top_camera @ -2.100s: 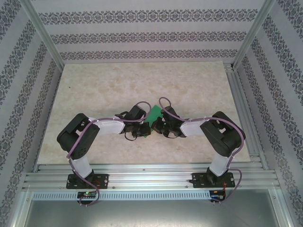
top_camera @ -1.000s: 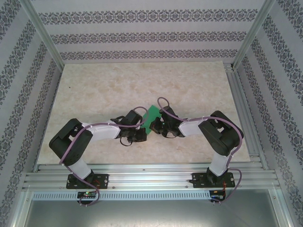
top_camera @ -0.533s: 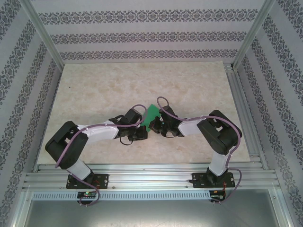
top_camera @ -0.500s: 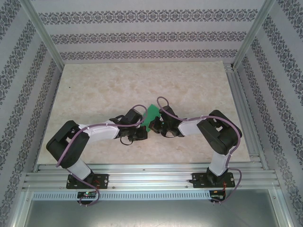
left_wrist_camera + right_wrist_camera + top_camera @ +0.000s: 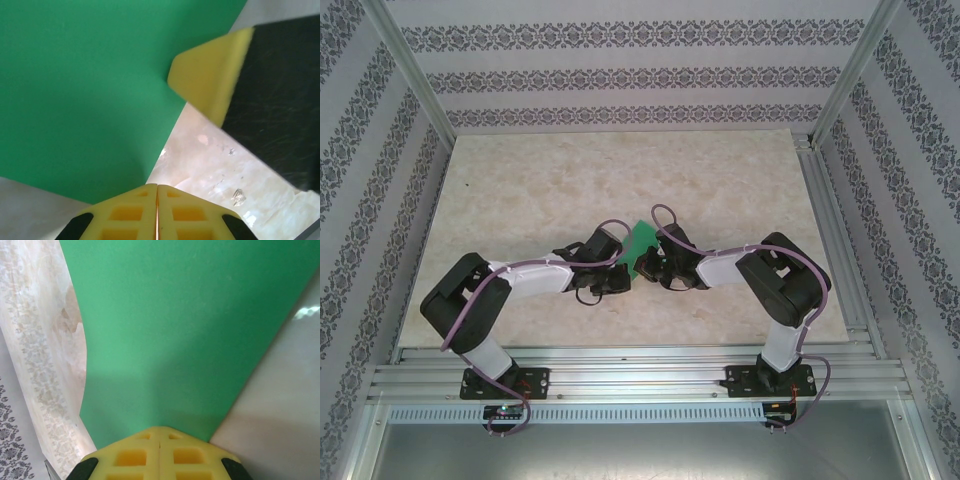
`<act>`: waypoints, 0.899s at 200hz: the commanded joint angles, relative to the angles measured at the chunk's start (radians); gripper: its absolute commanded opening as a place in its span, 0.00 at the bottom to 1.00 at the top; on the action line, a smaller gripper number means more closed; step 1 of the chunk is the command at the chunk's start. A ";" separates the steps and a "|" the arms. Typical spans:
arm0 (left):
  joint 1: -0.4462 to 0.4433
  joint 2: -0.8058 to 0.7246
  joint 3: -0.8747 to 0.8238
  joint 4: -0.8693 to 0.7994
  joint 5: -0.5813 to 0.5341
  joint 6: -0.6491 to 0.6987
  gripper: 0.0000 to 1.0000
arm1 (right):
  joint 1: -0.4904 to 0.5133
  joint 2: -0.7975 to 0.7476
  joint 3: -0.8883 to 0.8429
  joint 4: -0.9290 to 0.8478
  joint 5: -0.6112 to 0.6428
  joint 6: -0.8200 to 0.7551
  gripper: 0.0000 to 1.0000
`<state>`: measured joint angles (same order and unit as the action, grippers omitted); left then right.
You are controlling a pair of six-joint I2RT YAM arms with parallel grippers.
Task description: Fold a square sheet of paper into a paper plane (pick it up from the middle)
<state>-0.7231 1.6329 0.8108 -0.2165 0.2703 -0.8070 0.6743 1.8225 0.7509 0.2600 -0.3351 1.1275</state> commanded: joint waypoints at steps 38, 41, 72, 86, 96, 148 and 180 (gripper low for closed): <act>-0.007 0.027 0.045 0.024 -0.067 -0.027 0.11 | 0.011 0.055 -0.035 -0.091 0.049 -0.002 0.00; -0.008 0.033 0.046 0.022 -0.064 -0.026 0.11 | 0.010 0.054 -0.035 -0.091 0.048 -0.002 0.00; -0.007 0.075 0.030 0.020 -0.028 -0.029 0.09 | 0.011 0.050 -0.036 -0.077 0.044 -0.011 0.00; -0.008 0.091 0.016 0.015 -0.026 -0.030 0.09 | 0.011 0.049 -0.042 -0.050 0.035 -0.027 0.00; -0.007 0.096 0.004 0.011 -0.032 -0.031 0.08 | 0.007 0.047 -0.044 -0.038 0.029 -0.044 0.01; -0.007 0.100 -0.036 -0.026 -0.041 -0.028 0.07 | -0.037 0.037 -0.022 -0.061 -0.010 -0.198 0.02; -0.007 0.102 -0.053 -0.041 -0.024 -0.021 0.07 | -0.107 0.040 0.007 -0.096 -0.028 -0.293 0.02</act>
<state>-0.7219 1.6924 0.8124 -0.1745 0.2348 -0.8219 0.6342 1.8240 0.7483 0.2626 -0.3985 0.9577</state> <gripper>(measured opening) 0.075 0.044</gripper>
